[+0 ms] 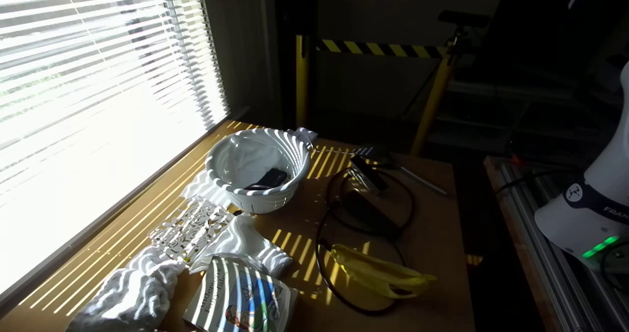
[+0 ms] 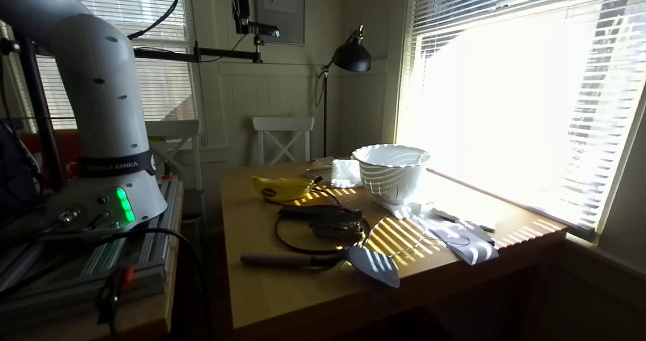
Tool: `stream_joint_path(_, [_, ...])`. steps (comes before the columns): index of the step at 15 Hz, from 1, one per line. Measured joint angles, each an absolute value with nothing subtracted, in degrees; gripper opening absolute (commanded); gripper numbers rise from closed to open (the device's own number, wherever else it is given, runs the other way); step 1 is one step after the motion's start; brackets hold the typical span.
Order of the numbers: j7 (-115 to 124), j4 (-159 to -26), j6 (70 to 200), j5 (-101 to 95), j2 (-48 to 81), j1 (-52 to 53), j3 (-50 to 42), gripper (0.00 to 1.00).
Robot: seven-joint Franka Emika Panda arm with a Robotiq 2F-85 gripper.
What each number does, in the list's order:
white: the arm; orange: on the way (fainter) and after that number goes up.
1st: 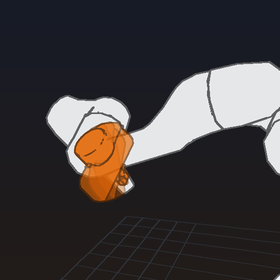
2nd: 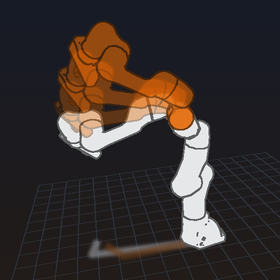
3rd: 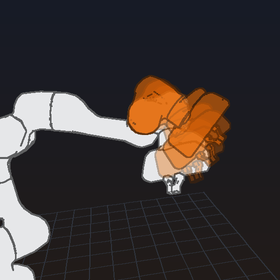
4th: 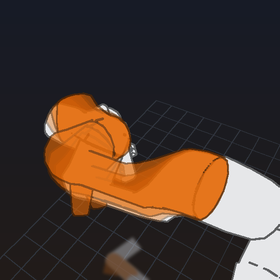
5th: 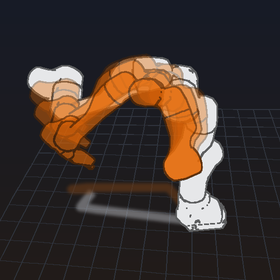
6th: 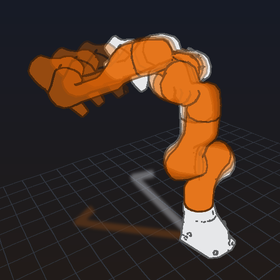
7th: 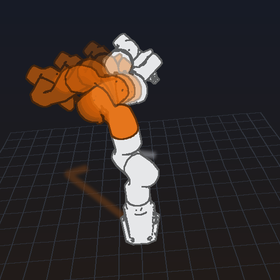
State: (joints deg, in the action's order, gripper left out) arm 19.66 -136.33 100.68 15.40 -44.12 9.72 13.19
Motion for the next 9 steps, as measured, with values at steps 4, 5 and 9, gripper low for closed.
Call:
stream_joint_path(4, [19.65,-136.33,100.68,15.4,-44.12,9.68,13.23,1.0])
stream_joint_path(5, [19.54,-136.33,100.74,15.4,-44.12,9.49,13.22,1.0])
stream_joint_path(9, [15.34,-136.43,100.78,14.81,-43.7,7.31,10.5,1.0])
